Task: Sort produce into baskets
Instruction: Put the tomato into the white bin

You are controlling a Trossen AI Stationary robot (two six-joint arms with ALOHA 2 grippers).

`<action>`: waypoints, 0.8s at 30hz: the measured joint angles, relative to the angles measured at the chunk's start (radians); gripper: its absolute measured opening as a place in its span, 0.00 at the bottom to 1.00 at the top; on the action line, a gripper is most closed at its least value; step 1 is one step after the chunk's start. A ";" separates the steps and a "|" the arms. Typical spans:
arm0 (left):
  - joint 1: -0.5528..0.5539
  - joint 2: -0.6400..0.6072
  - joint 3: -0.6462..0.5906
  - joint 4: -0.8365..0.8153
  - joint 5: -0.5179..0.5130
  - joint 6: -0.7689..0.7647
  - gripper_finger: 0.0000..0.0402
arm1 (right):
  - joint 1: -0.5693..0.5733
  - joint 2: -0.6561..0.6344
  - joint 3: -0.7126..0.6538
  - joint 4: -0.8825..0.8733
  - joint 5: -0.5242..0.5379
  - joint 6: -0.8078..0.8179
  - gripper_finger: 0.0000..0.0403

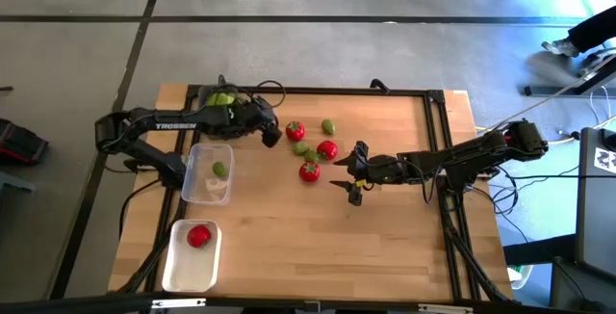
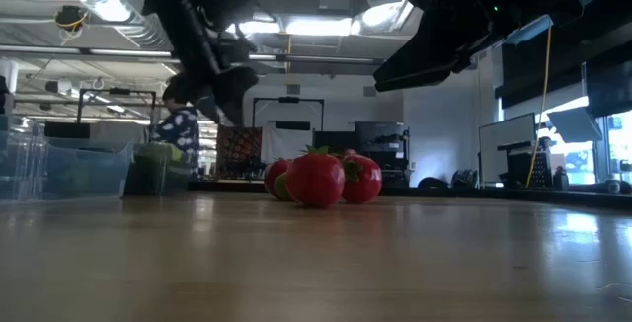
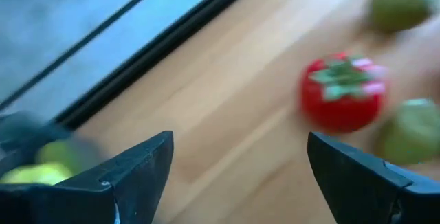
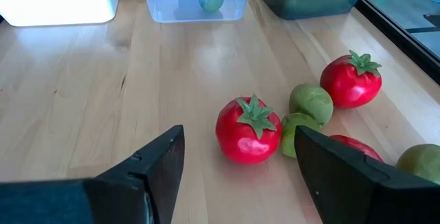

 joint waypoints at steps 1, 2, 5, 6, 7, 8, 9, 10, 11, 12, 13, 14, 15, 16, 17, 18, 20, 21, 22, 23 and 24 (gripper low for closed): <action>-0.008 0.000 0.000 0.019 0.024 0.000 0.83 | 0.000 0.000 0.000 0.000 0.000 0.000 0.64; -0.015 0.000 0.000 0.036 0.046 0.000 0.83 | 0.000 0.000 0.000 0.000 0.000 0.000 0.64; -0.037 0.000 0.000 0.077 0.086 0.000 0.83 | 0.000 0.000 0.000 0.000 0.000 0.000 0.64; -0.044 0.001 0.000 0.090 0.089 -0.002 0.83 | 0.000 0.000 0.000 0.000 0.000 0.000 0.64; -0.052 0.005 0.000 0.106 0.092 -0.010 0.83 | 0.000 0.000 0.000 0.000 0.000 0.000 0.64; -0.057 0.009 0.000 0.124 0.096 -0.020 0.83 | 0.000 0.000 0.000 0.000 0.000 0.000 0.64; -0.062 0.014 0.000 0.139 0.100 -0.029 0.83 | 0.000 0.000 0.000 0.000 0.000 0.000 0.64; -0.066 0.020 0.000 0.154 0.104 -0.043 0.83 | 0.000 0.000 0.000 0.000 0.000 0.000 0.64; -0.069 0.026 0.000 0.172 0.107 -0.057 0.83 | 0.000 0.000 0.000 0.000 0.000 0.000 0.64; -0.070 0.034 0.000 0.189 0.107 -0.074 0.83 | 0.000 0.000 0.000 0.000 0.000 0.000 0.64; -0.073 0.044 0.000 0.207 0.107 -0.088 0.83 | 0.000 0.000 0.000 0.000 0.000 0.000 0.64; -0.075 0.056 0.000 0.223 0.107 -0.099 0.83 | 0.000 0.000 0.000 0.000 0.000 0.000 0.64; -0.075 0.068 0.000 0.241 0.108 -0.104 0.83 | 0.000 0.000 0.000 -0.001 0.000 0.000 0.64; -0.075 0.080 0.000 0.260 0.110 -0.106 0.83 | 0.000 0.000 0.000 -0.001 0.000 0.000 0.64; -0.075 0.093 0.000 0.278 0.113 -0.106 0.83 | 0.000 0.000 0.000 -0.001 0.000 0.000 0.64; -0.075 0.107 0.000 0.298 0.115 -0.107 0.83 | 0.000 0.000 0.000 -0.001 0.000 0.000 0.64; -0.074 0.136 0.000 0.325 0.120 -0.114 0.83 | 0.000 0.000 0.000 -0.001 0.000 0.000 0.64; -0.071 0.150 0.000 0.336 0.122 -0.122 0.83 | 0.000 0.000 0.000 -0.001 0.000 0.000 0.64; -0.068 0.166 0.000 0.348 0.123 -0.129 0.83 | 0.000 0.000 0.000 -0.002 0.000 0.000 0.64; -0.063 0.180 0.000 0.362 0.124 -0.137 0.83 | 0.000 0.000 0.000 -0.003 0.000 0.000 0.64; -0.057 0.192 0.000 0.377 0.125 -0.146 0.83 | 0.000 0.000 0.000 -0.003 0.000 0.000 0.64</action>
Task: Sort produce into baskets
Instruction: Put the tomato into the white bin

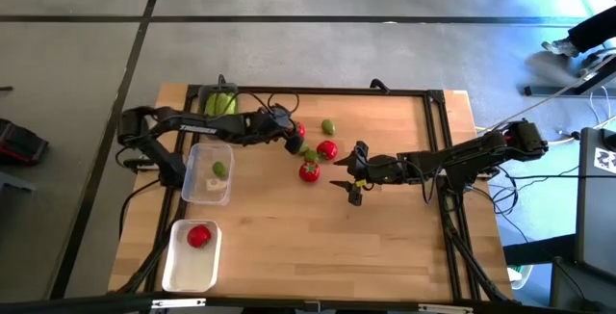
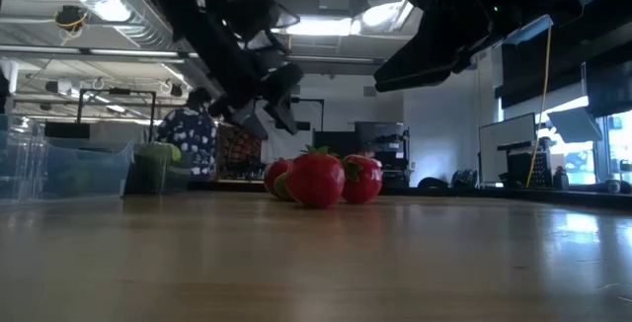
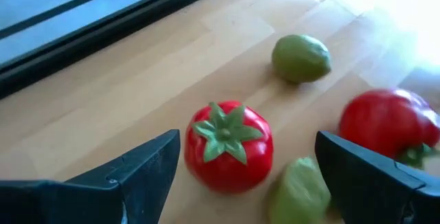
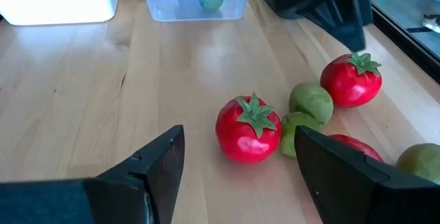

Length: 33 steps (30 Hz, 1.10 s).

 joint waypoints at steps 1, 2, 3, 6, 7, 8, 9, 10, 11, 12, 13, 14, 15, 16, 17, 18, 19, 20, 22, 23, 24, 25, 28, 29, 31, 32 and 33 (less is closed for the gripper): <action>0.004 0.014 0.000 0.015 0.001 -0.003 0.83 | 0.000 0.000 0.000 -0.002 0.000 0.000 0.64; 0.008 0.028 0.000 0.030 0.005 -0.004 0.83 | 0.000 0.000 0.000 -0.002 0.000 0.000 0.64; 0.013 0.042 0.000 0.043 0.008 -0.001 0.83 | 0.000 0.000 0.000 -0.003 0.000 0.000 0.64; 0.025 0.082 0.000 0.084 0.009 0.014 0.83 | 0.000 0.000 0.000 -0.003 0.000 0.000 0.64; 0.030 0.096 0.000 0.097 0.009 0.017 0.83 | 0.000 0.000 0.000 -0.003 0.000 0.000 0.64; 0.036 0.109 0.000 0.101 0.010 0.017 0.83 | 0.000 0.000 0.000 -0.003 0.000 0.000 0.64; 0.041 0.122 0.000 0.103 0.009 0.017 0.83 | 0.000 0.000 0.000 -0.003 0.000 0.000 0.64; 0.047 0.131 0.000 0.108 0.009 0.017 0.83 | 0.000 0.000 0.000 -0.002 0.000 0.000 0.64; 0.051 0.140 0.000 0.109 0.008 0.016 0.83 | 0.000 0.000 0.000 -0.003 0.000 0.000 0.64; 0.055 0.148 0.000 0.112 0.008 0.014 0.83 | 0.000 0.000 0.000 -0.003 0.000 0.000 0.64; 0.059 0.156 0.000 0.112 0.009 0.013 0.83 | 0.000 0.000 0.000 -0.002 0.000 0.000 0.64; 0.063 0.166 0.000 0.111 0.009 0.014 0.83 | 0.000 0.000 0.000 -0.003 0.000 0.000 0.64; 0.063 0.173 0.000 0.109 0.009 0.014 0.83 | 0.000 0.000 0.000 -0.003 0.000 0.000 0.64; 0.063 0.177 0.000 0.112 0.009 0.014 0.83 | 0.000 0.000 0.000 -0.003 0.000 0.000 0.64; 0.063 0.179 0.000 0.113 0.009 0.014 0.83 | 0.000 0.000 0.000 -0.003 0.000 0.000 0.64; 0.063 0.181 0.000 0.114 0.008 0.014 0.83 | 0.000 0.000 0.000 -0.002 0.000 0.000 0.64; 0.063 0.181 0.000 0.114 0.010 0.018 0.83 | 0.000 0.000 0.000 -0.003 0.000 0.000 0.64; 0.063 0.181 0.000 0.113 0.016 0.025 0.83 | 0.000 0.000 0.000 -0.002 0.000 0.000 0.64; 0.061 0.181 0.000 0.114 0.020 0.038 0.83 | 0.000 0.000 0.000 -0.003 0.000 0.000 0.64; 0.061 0.181 0.000 0.113 0.020 0.040 0.82 | 0.000 0.000 0.000 -0.003 0.000 0.000 0.64; 0.061 0.181 0.000 0.113 0.022 0.041 0.82 | 0.000 0.000 0.000 -0.003 0.000 0.000 0.64; 0.061 0.181 0.000 0.112 0.023 0.041 0.81 | 0.000 0.000 0.000 -0.003 0.000 0.000 0.64; 0.060 0.181 0.001 0.111 0.023 0.041 0.74 | 0.000 0.000 0.000 -0.004 0.000 0.000 0.64; 0.060 0.181 0.001 0.110 0.025 0.044 0.72 | 0.000 0.000 0.000 -0.004 0.000 0.000 0.64; 0.061 0.181 0.001 0.110 0.034 0.053 0.67 | 0.000 0.000 0.000 -0.004 0.000 0.000 0.64; 0.060 0.181 0.001 0.110 0.035 0.059 0.65 | 0.000 0.000 0.000 -0.005 0.000 0.000 0.64; 0.058 0.181 0.002 0.110 0.035 0.066 0.63 | 0.000 0.000 0.000 -0.007 0.000 0.000 0.64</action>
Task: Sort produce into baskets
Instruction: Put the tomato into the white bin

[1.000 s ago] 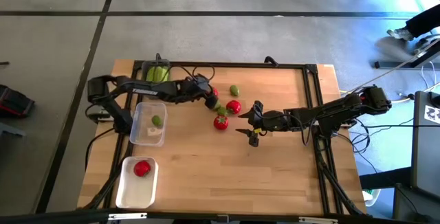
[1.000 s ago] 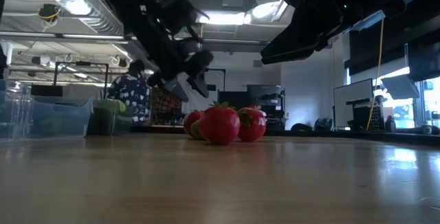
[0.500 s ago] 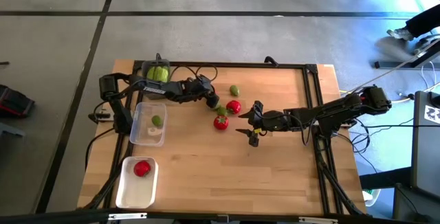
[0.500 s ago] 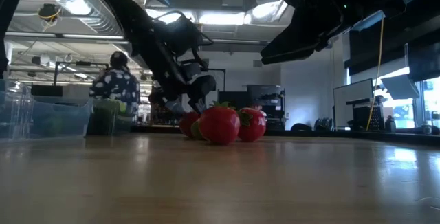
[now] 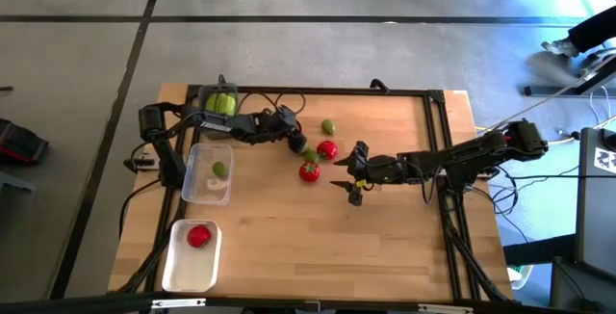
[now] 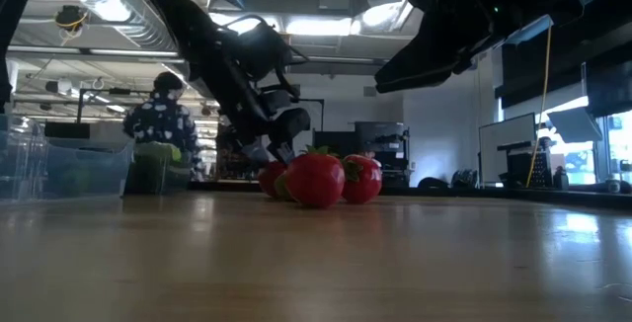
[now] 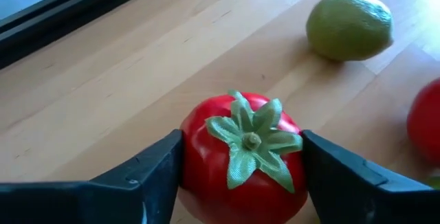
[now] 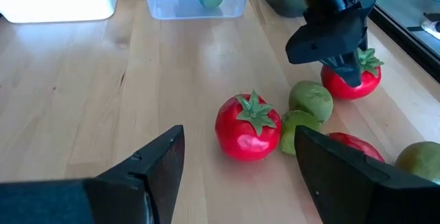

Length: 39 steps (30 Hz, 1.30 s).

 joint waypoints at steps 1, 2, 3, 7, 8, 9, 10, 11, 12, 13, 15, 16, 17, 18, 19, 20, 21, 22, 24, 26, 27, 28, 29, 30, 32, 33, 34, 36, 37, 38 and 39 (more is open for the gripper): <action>-0.002 0.000 0.000 0.000 0.001 0.001 0.62 | 0.000 0.000 0.000 -0.003 0.000 0.000 0.64; -0.005 0.000 0.000 0.002 0.002 0.002 0.62 | 0.000 0.000 0.000 -0.006 0.000 0.000 0.64; -0.008 0.000 0.000 0.002 0.003 0.002 0.62 | 0.000 0.000 0.000 -0.009 0.000 0.000 0.64; -0.018 0.000 0.000 0.002 0.006 0.009 0.63 | 0.000 0.000 0.000 -0.018 0.000 0.000 0.64; -0.022 -0.001 0.000 0.001 0.005 0.009 0.63 | 0.000 0.000 0.000 -0.018 0.000 0.000 0.64; -0.026 -0.006 0.000 -0.003 0.008 0.009 0.63 | 0.000 0.000 0.000 -0.017 0.000 0.000 0.64; -0.032 -0.011 -0.001 -0.009 0.011 0.008 0.63 | 0.000 0.000 0.000 -0.018 0.000 0.001 0.64; -0.038 -0.017 -0.002 -0.012 0.014 0.006 0.63 | 0.000 0.000 0.000 -0.017 0.000 0.003 0.64; -0.043 -0.027 -0.002 -0.016 0.019 0.004 0.63 | 0.000 0.000 0.000 -0.016 0.000 0.006 0.64; -0.048 -0.040 -0.004 -0.021 0.018 0.004 0.63 | 0.000 0.000 0.000 -0.016 0.000 0.010 0.64; -0.059 -0.077 -0.004 -0.013 0.016 0.004 0.63 | 0.000 0.000 0.000 -0.017 0.000 0.017 0.64; -0.064 -0.095 -0.003 -0.014 0.015 0.004 0.63 | 0.000 0.000 0.000 -0.018 0.000 0.018 0.64; -0.073 -0.113 -0.003 -0.017 0.014 0.004 0.64 | 0.000 0.000 0.000 -0.016 0.000 0.018 0.64; -0.080 -0.130 -0.003 -0.020 0.012 0.003 0.64 | 0.000 0.000 0.000 -0.017 0.000 0.018 0.64; -0.088 -0.147 -0.003 -0.020 0.010 0.003 0.64 | 0.000 0.000 0.000 -0.017 0.000 0.018 0.64; -0.097 -0.167 -0.003 -0.023 0.009 0.003 0.64 | 0.000 0.000 0.000 -0.017 0.000 0.018 0.64; -0.107 -0.190 -0.003 -0.030 0.009 0.002 0.64 | 0.000 0.000 0.000 -0.017 0.000 0.018 0.64; -0.117 -0.211 -0.003 -0.034 0.009 0.002 0.64 | 0.000 0.000 0.000 -0.017 0.000 0.018 0.64; -0.138 -0.251 -0.002 -0.052 0.009 0.002 0.64 | 0.000 0.000 0.000 -0.017 0.000 0.018 0.64; -0.160 -0.289 -0.002 -0.078 0.008 0.001 0.64 | 0.000 0.000 0.000 -0.017 0.000 0.018 0.64; -0.171 -0.309 -0.002 -0.081 0.008 0.001 0.64 | 0.000 0.000 0.000 -0.017 0.000 0.018 0.64; -0.182 -0.327 -0.002 -0.095 0.008 0.001 0.64 | 0.000 0.000 0.000 -0.018 0.000 0.018 0.64; -0.196 -0.345 -0.002 -0.106 0.008 0.001 0.64 | 0.000 0.000 0.000 -0.017 0.000 0.018 0.64; -0.210 -0.360 -0.002 -0.113 0.008 0.001 0.64 | 0.000 0.000 0.000 -0.016 0.000 0.018 0.64; -0.238 -0.388 -0.002 -0.136 0.008 0.002 0.64 | 0.000 0.000 0.000 -0.017 0.000 0.018 0.64; -0.253 -0.401 -0.002 -0.149 0.008 0.003 0.64 | 0.000 0.000 0.000 -0.016 0.000 0.018 0.64; -0.268 -0.416 -0.002 -0.155 0.008 0.002 0.64 | 0.000 0.000 0.000 -0.017 0.000 0.018 0.64; -0.298 -0.444 -0.002 -0.186 0.008 -0.002 0.64 | 0.000 0.000 0.000 -0.018 0.000 0.018 0.64; -0.314 -0.458 -0.002 -0.203 0.008 -0.004 0.64 | 0.000 0.000 0.000 -0.016 0.000 0.018 0.64; -0.331 -0.469 -0.002 -0.221 0.008 -0.011 0.64 | 0.000 0.000 0.000 -0.017 0.000 0.018 0.64; -0.349 -0.483 -0.002 -0.242 0.008 -0.016 0.64 | 0.000 0.000 0.000 -0.018 0.000 0.018 0.64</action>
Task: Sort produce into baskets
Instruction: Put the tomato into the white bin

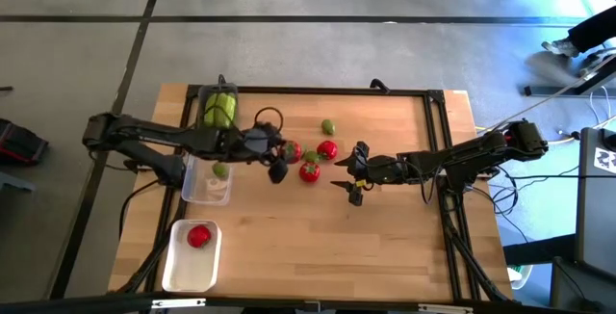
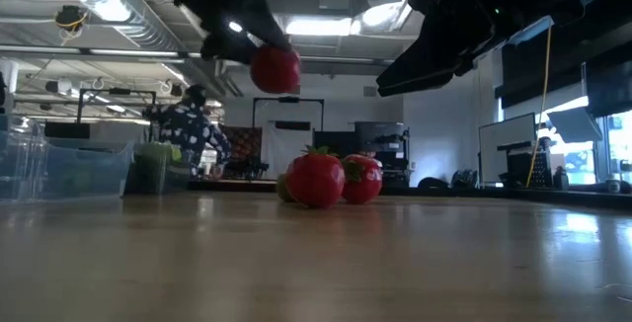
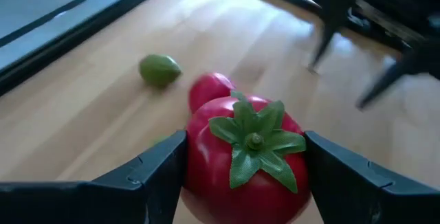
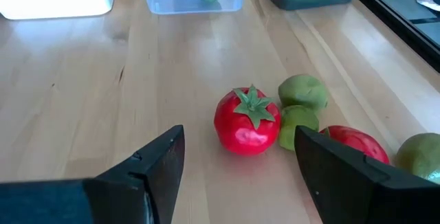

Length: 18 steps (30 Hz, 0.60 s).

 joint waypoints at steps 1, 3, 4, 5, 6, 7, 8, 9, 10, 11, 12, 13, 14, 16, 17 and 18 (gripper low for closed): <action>-0.017 -0.015 0.000 -0.019 0.000 -0.002 0.64 | 0.000 0.000 0.000 0.001 0.000 0.000 0.64; -0.056 -0.043 0.000 -0.036 0.000 -0.003 0.64 | 0.000 0.000 0.000 0.001 0.000 -0.001 0.64; -0.076 -0.056 0.000 -0.049 0.000 -0.009 0.64 | 0.000 0.000 0.000 0.001 0.000 -0.001 0.64; -0.096 -0.068 0.000 -0.060 0.000 -0.015 0.64 | 0.000 0.000 0.000 0.000 0.000 -0.001 0.64; -0.116 -0.082 0.000 -0.066 0.002 -0.023 0.64 | 0.000 0.000 0.000 0.001 0.000 -0.001 0.64; -0.137 -0.095 0.000 -0.076 0.007 -0.032 0.64 | 0.000 0.000 0.000 0.000 0.000 -0.001 0.64; -0.156 -0.110 0.000 -0.086 0.017 -0.042 0.64 | 0.000 0.000 0.000 0.001 0.000 -0.001 0.64; -0.175 -0.125 0.000 -0.092 0.026 -0.055 0.64 | 0.000 0.000 0.000 0.001 0.000 -0.001 0.64; -0.193 -0.138 0.000 -0.099 0.036 -0.065 0.64 | 0.000 0.000 0.000 -0.001 0.000 -0.001 0.64; -0.212 -0.151 0.000 -0.110 0.048 -0.080 0.64 | 0.000 0.000 0.000 -0.001 0.000 -0.002 0.64; -0.230 -0.164 0.000 -0.118 0.051 -0.089 0.64 | 0.000 0.000 0.000 -0.001 0.000 -0.002 0.64; -0.248 -0.175 0.000 -0.118 0.052 -0.100 0.64 | 0.000 0.000 0.000 -0.001 0.000 -0.002 0.64; -0.264 -0.186 0.000 -0.116 0.053 -0.110 0.64 | 0.000 0.000 0.000 -0.001 0.000 -0.002 0.64; -0.297 -0.206 0.000 -0.121 0.060 -0.122 0.64 | 0.000 0.000 0.000 0.000 0.000 -0.002 0.64; -0.311 -0.213 0.000 -0.126 0.070 -0.135 0.64 | 0.000 0.000 0.000 0.000 0.000 -0.002 0.64; -0.325 -0.219 0.000 -0.140 0.079 -0.152 0.64 | 0.000 0.000 0.000 0.000 0.000 -0.002 0.64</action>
